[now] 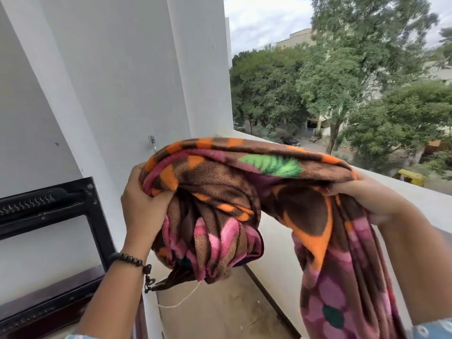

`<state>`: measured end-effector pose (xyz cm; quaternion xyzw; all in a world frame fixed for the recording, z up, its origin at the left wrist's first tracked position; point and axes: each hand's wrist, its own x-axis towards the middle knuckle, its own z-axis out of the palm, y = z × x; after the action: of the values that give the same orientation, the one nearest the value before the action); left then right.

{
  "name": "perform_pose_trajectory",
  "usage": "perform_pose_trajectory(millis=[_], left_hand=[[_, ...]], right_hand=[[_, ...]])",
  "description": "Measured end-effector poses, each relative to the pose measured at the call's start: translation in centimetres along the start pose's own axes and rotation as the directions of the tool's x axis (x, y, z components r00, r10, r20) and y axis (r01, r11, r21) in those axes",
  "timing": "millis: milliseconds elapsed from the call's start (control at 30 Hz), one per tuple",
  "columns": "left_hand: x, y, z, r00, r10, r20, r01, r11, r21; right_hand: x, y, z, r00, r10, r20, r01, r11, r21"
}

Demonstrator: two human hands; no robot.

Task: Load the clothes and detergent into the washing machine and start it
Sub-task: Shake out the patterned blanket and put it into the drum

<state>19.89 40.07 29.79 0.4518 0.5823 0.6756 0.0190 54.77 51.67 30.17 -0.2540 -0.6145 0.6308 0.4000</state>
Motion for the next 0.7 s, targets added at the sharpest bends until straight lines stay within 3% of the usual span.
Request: perform_pose_trajectory(millis=[100, 200, 367, 567, 700], left_hand=[[-0.5, 0.7, 1.1, 0.999, -0.011, -0.039, 0.010, 1.000, -0.012], [-1.1, 1.6, 3.0, 0.984, -0.133, -0.120, 0.109, 0.976, -0.189], [-2.5, 3.3, 7.1, 0.912, -0.372, -0.170, 0.236, 0.819, -0.523], [-3.8, 5.7, 9.2, 0.848, -0.493, -0.193, 0.253, 0.697, -0.671], [-4.6, 6.2, 10.5, 0.810, -0.577, -0.103, 0.301, 0.560, -0.772]], right_hand=[[-0.2, -0.7, -0.5, 0.998, -0.068, -0.004, 0.068, 0.993, 0.099], [-0.5, -0.2, 0.2, 0.988, -0.155, 0.003, 0.155, 0.987, 0.038], [-0.8, 1.2, 3.2, 0.967, -0.256, -0.007, 0.256, 0.967, -0.004], [-2.1, 2.9, 1.0, 0.962, -0.272, -0.018, 0.272, 0.962, 0.027], [-3.2, 5.8, 1.1, 0.972, -0.234, 0.028, 0.235, 0.972, -0.020]])
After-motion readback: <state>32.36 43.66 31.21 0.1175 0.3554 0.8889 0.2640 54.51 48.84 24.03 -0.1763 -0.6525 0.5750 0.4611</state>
